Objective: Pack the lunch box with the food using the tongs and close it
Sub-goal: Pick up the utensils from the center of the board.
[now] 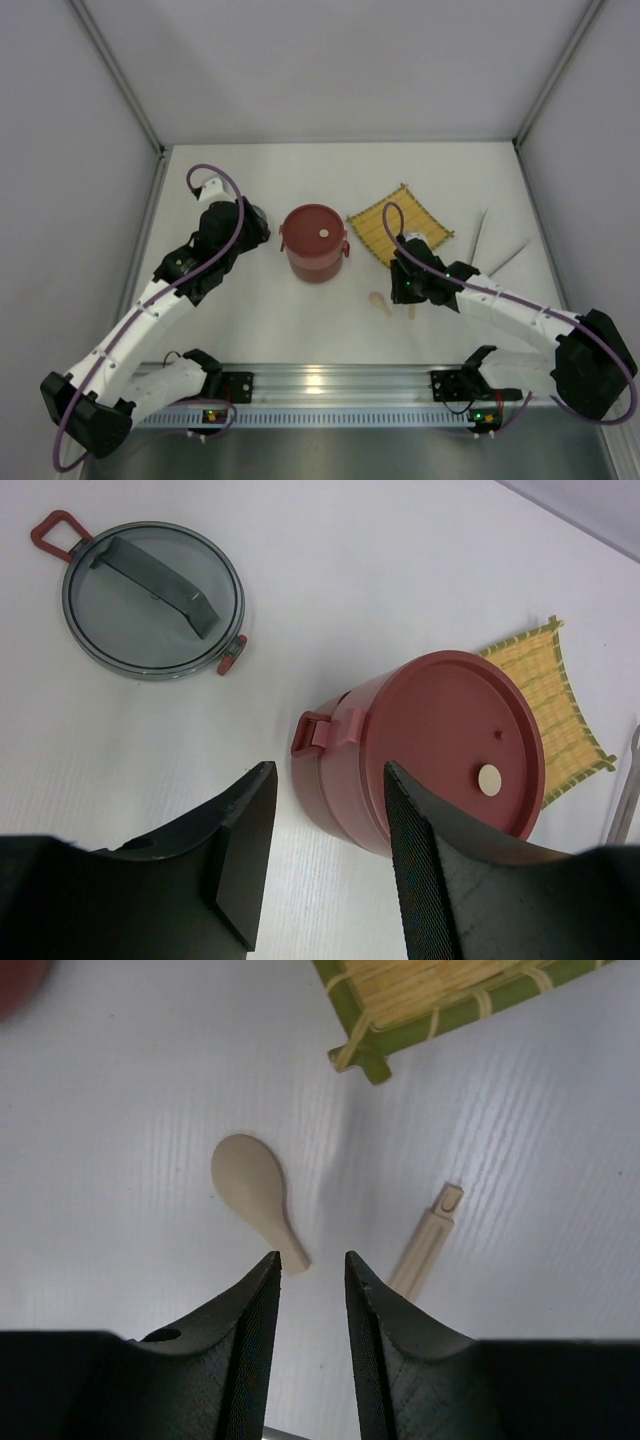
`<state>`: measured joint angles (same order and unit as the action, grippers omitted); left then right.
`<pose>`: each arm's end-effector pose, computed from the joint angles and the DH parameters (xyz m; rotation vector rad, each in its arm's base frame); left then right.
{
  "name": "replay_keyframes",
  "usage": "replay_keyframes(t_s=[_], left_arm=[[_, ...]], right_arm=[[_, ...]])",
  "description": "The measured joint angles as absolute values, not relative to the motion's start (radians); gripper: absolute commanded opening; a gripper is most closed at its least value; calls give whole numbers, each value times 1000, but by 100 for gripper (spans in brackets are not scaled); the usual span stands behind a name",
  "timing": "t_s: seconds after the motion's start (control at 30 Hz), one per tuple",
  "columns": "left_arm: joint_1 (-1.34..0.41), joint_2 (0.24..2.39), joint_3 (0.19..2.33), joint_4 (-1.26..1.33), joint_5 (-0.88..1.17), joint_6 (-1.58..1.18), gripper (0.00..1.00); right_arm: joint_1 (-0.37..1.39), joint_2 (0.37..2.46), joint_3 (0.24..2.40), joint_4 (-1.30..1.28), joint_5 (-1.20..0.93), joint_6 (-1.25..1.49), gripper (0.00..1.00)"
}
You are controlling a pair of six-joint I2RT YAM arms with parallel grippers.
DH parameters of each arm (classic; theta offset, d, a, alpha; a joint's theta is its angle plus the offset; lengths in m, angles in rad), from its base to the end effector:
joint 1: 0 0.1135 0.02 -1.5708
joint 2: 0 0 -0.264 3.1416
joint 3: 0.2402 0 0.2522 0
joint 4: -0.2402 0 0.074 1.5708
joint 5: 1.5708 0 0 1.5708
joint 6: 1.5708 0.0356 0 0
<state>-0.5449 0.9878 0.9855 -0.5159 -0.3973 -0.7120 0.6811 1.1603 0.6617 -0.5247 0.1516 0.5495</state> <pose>0.1889 -0.0984 0.3404 -0.4102 2.0240 -0.3665 0.1707 0.1314 0.1979 -0.1155 2.5954 0.2599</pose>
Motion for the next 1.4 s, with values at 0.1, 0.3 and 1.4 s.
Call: replay_keyframes(t_s=[0.1,0.3,1.4], left_arm=[[-545,988,986,-516,-390,-708,52],[-545,984,986,-516,-381,-706,52],[-545,975,986,-517,-371,-681,52]], right_arm=[[718,1172,662,-490,136,533,33],[777,1268,662,-415,127,513,43],[887,1291,578,-356,163,545,24]])
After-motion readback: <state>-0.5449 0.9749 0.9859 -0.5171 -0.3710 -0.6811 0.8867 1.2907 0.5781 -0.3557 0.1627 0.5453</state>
